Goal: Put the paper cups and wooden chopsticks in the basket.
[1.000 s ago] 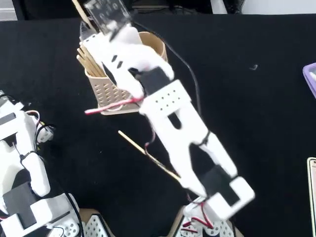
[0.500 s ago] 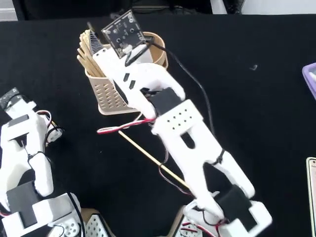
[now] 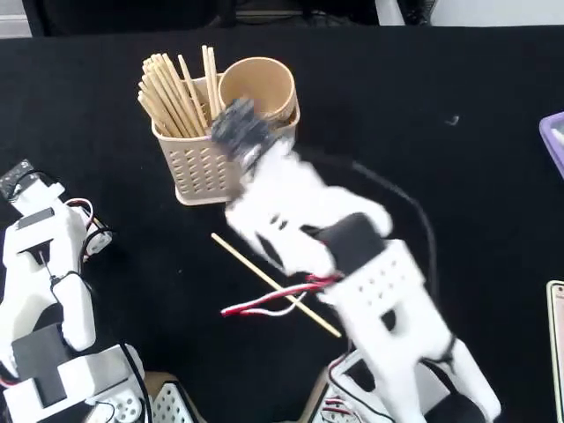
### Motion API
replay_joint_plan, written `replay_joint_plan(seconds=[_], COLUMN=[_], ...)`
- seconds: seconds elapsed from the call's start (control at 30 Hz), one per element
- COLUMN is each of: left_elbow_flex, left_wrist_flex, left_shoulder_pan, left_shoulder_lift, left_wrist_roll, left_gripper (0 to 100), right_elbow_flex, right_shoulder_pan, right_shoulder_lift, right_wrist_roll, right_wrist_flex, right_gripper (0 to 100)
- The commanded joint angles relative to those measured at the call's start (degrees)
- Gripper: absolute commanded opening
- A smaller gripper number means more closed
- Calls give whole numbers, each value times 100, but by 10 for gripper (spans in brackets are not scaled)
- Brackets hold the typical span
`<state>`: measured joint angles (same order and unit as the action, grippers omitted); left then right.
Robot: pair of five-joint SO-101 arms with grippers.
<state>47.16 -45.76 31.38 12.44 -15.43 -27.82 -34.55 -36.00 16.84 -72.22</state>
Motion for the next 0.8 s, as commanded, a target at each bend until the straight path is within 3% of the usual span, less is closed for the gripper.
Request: replay_joint_plan(seconds=[0.0,0.2,0.3,0.4,0.77], left_elbow_flex=[-31,-31,-31,-31,-31], left_wrist_flex=[79,79,70,70,35], left_shoulder_pan=[-22,-22,-22,-22,-13], left_shoulder_lift=[185,185,185,185,185], left_wrist_roll=[-35,-35,-35,-35,-35], left_gripper=[160,160,160,160,159], right_elbow_flex=[-1543,-3310,-3653,-3714,-3846], right_shoulder_pan=[-62,-70,-70,-70,-70], right_shoulder_lift=[110,365,497,611,822], right_wrist_roll=[897,1248,1248,1248,1565], right_wrist_flex=[53,1398,1811,1934,1978], right_gripper=[79,81,144,187,187])
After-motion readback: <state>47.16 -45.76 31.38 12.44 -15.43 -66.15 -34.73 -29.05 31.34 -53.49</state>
